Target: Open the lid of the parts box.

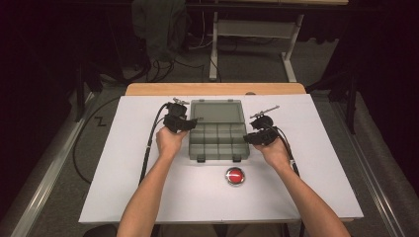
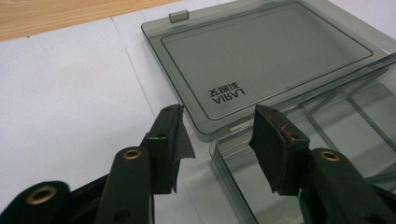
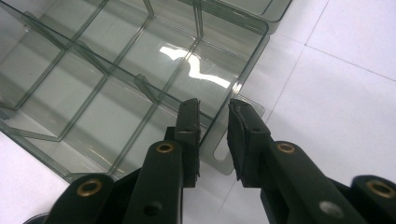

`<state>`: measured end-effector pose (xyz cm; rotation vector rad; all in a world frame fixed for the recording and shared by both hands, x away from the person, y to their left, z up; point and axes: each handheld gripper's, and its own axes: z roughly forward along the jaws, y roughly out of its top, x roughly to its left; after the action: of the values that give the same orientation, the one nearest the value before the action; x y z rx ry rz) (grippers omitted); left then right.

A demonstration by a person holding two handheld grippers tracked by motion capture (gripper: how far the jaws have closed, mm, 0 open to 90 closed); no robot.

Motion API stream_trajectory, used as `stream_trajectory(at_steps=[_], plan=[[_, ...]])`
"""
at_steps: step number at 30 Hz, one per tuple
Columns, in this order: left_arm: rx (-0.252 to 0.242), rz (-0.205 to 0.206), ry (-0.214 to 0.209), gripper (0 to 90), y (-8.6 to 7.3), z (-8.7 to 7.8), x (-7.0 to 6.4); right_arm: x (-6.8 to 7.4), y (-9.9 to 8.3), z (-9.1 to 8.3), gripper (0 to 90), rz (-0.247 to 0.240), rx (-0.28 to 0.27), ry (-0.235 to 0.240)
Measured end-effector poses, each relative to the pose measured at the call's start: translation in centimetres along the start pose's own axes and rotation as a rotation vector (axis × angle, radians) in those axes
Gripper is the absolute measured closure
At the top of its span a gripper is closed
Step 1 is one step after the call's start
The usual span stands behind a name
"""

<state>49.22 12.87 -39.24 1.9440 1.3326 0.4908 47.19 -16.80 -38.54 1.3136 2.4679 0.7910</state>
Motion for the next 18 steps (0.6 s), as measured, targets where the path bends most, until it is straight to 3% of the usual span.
stream_trajectory(at_steps=[8,18], plan=[[0.034,0.043,0.000,48.0,-0.2,-1.2,0.0,0.1,-0.1,0.0,75.1,-0.019,-0.008,-0.002],[0.055,0.048,-0.007,43.4,-0.7,-2.6,0.3,0.2,-0.2,-1.1,72.6,-0.034,-0.037,0.013]])
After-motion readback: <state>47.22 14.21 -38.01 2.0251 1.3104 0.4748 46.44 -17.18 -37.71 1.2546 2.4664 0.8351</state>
